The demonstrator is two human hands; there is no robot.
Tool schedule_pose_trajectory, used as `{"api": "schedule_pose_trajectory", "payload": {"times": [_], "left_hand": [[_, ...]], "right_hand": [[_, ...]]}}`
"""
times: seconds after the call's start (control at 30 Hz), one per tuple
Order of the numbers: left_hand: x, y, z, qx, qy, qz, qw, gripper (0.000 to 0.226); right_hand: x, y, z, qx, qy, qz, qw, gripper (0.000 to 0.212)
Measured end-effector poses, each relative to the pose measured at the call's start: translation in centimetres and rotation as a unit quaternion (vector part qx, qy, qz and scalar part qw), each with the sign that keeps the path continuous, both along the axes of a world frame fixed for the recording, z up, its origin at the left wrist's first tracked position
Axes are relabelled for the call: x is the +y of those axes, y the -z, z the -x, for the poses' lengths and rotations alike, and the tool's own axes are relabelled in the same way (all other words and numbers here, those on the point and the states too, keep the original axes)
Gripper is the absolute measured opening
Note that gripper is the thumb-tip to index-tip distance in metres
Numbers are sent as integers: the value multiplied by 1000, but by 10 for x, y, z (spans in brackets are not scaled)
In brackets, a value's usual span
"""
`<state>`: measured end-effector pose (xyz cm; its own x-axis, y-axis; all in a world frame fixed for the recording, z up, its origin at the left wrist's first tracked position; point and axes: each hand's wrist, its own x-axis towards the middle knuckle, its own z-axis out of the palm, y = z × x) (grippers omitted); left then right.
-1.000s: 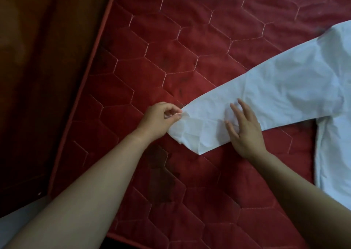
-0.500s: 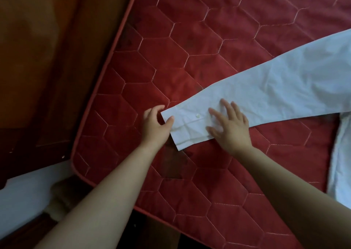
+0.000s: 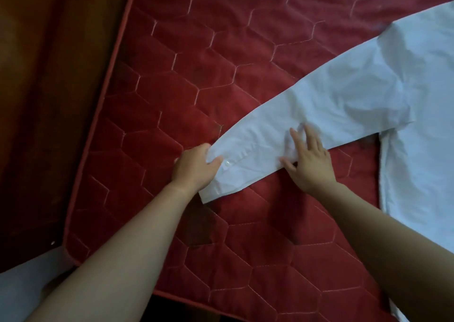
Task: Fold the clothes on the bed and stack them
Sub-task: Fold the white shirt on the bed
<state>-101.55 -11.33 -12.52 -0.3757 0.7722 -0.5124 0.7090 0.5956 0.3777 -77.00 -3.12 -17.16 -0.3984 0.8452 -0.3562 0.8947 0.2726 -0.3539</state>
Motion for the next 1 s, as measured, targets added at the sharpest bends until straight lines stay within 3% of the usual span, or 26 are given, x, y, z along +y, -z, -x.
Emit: {"api": "schedule_pose_trajectory", "payload": {"times": [0.17,0.3,0.47,0.63,0.77,0.87,1.0], "left_hand": [[29,-49,-56,-10,-78,-89,993,13],[64,-80,-131,-6,-98,-169,981,21],[90,-103,-272,-5,29,-223,974,29],[82,-83,-432,-63,216,-148,963,39],[65,-42,-520,-61,352,30,934,46],[57,-27,-533,-134,285,110,943,43],[66,-18,-499,-116,138,4,984,29]], "right_hand": [[22,-48,-89,-9,82,-46,995,65],[20,-67,-191,-28,151,-30,988,63],[4,-79,-309,69,231,15,970,61],[10,-106,-404,145,212,-18,966,48],[12,-100,-445,174,170,10,970,43],[19,-81,-449,182,156,48,970,43],[37,-53,-424,194,151,86,965,50]]}}
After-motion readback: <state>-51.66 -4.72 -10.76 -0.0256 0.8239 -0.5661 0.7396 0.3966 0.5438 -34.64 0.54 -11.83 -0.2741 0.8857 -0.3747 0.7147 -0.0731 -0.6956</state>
